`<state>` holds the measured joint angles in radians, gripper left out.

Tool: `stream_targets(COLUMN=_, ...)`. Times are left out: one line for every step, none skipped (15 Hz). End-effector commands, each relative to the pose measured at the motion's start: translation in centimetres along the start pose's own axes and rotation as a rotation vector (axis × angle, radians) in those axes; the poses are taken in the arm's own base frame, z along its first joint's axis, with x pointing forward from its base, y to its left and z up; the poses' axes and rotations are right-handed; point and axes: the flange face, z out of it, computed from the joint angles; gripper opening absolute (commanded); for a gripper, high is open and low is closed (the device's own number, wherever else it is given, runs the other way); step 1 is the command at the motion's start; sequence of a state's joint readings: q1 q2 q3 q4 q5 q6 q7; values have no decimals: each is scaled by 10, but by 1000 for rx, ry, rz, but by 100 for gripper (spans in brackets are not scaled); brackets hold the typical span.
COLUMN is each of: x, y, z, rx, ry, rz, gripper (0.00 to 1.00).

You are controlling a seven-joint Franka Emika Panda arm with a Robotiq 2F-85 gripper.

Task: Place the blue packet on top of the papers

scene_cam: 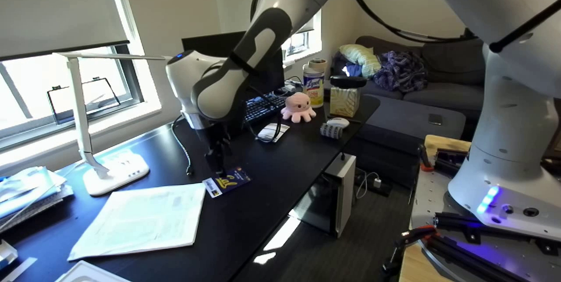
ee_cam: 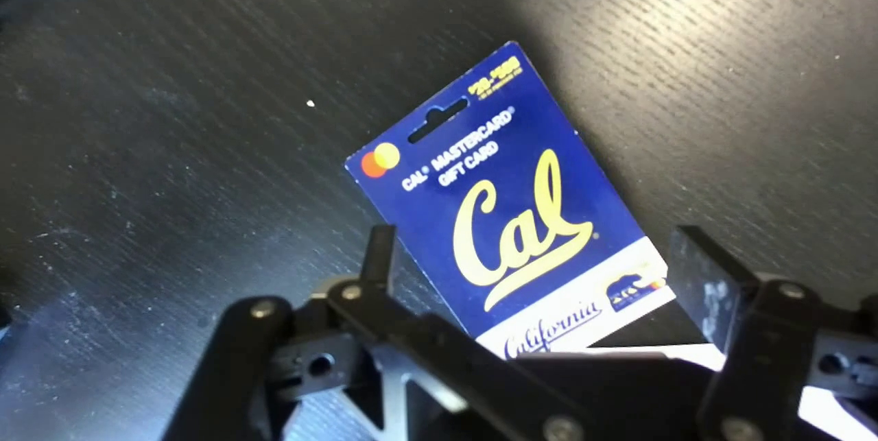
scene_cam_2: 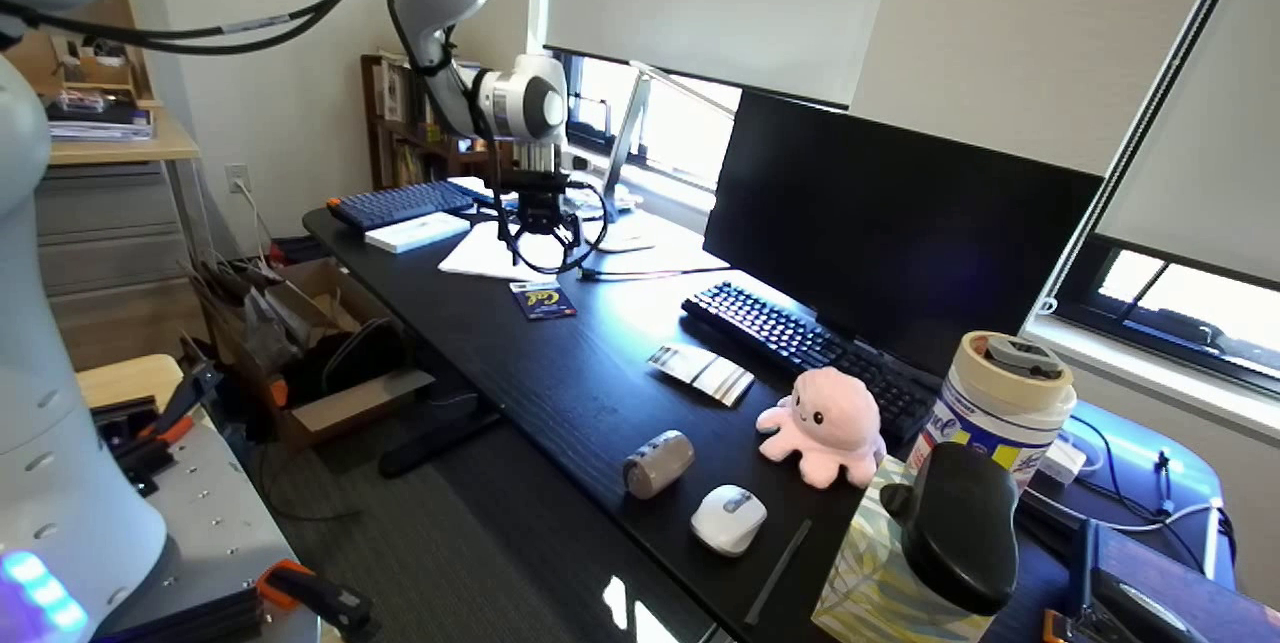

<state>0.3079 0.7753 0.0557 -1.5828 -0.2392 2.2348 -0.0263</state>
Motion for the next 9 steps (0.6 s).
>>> stream_targets(x=31, y=-25, z=28, rx=-55, ry=-6, rz=64, gripper=100)
stream_targets(x=37, y=-32, z=34, rx=-44, ry=11, rz=113, gripper=100)
stream_targets(x=43, y=-38, z=37, rx=-35, ry=36, rz=192, gripper=100)
stream_targets(x=47, y=-43, z=41, rx=-34, ry=45, rz=233, gripper=100)
stream_targets(x=52, y=-47, z=42, rx=-30, ry=66, rz=289, gripper=100)
stream_targets(x=55, y=-51, z=44, rx=-28, ry=83, rz=338, gripper=100)
stream_targets(x=58, y=-54, z=43, rx=-36, ry=100, rz=387, gripper=100)
stream_targets(x=60, y=-56, z=43, rx=-54, ry=113, rz=421, gripper=100)
stream_targets(x=62, y=-57, z=41, rx=-62, ry=123, rz=455, gripper=100)
